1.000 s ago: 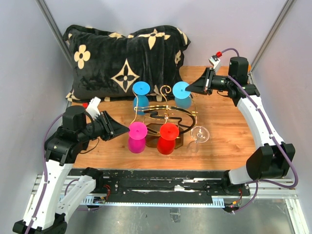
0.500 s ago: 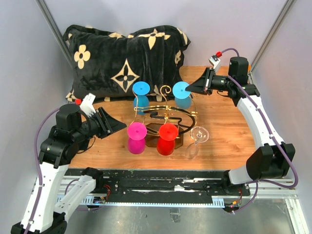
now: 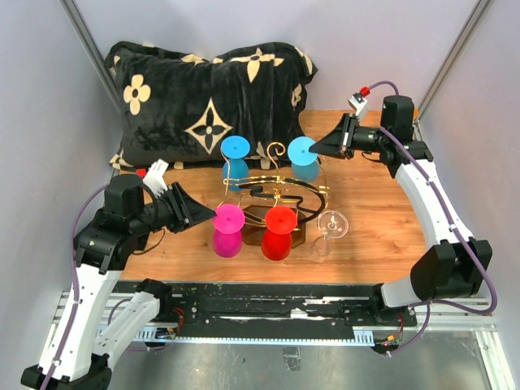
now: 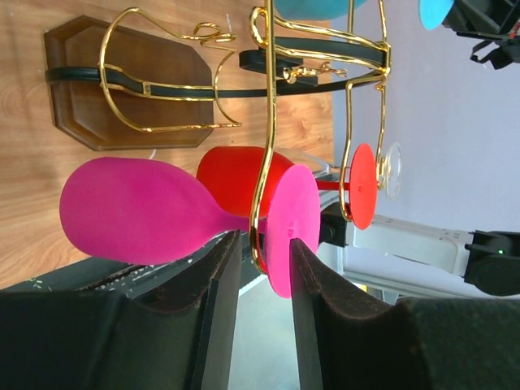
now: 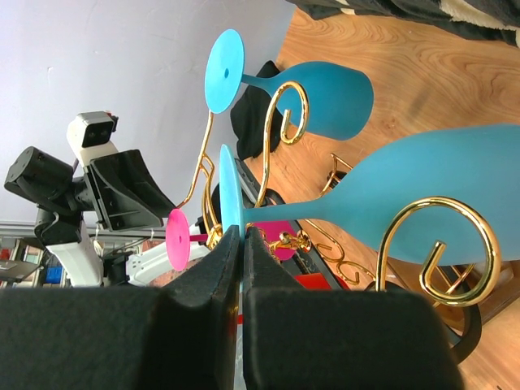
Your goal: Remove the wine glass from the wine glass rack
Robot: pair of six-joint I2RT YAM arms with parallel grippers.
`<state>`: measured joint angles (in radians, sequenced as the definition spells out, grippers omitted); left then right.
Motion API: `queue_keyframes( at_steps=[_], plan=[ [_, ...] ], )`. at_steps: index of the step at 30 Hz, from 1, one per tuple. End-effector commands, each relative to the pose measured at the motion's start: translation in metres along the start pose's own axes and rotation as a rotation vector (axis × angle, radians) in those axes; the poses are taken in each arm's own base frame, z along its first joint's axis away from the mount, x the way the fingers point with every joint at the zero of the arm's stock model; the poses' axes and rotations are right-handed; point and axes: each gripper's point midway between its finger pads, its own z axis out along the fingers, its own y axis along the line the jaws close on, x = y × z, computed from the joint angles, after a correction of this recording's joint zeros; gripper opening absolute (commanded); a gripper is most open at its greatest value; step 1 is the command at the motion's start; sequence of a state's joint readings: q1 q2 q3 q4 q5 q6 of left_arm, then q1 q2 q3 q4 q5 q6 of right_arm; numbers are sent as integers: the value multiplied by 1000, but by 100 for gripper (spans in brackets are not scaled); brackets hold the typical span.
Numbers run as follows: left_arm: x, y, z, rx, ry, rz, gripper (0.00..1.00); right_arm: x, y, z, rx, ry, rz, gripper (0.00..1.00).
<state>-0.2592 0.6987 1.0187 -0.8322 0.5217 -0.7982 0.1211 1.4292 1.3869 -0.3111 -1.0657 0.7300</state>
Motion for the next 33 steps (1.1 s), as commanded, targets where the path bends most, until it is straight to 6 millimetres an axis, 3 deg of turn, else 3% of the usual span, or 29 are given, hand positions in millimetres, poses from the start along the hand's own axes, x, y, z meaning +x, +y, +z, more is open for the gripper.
queue_keyframes(
  at_steps=[1,11,25,33],
  plan=[
    [-3,-21,-6,74,-2,31,35,-4,6,-8,-11,-30,-54,1],
    [-4,-27,-12,82,-11,30,34,-4,5,-9,-10,-32,-55,1],
    [3,-17,-1,77,32,12,33,-4,5,-9,-11,-33,-57,1],
    [5,-12,3,70,41,5,33,-15,24,-19,-34,-72,-82,1]
  ],
)
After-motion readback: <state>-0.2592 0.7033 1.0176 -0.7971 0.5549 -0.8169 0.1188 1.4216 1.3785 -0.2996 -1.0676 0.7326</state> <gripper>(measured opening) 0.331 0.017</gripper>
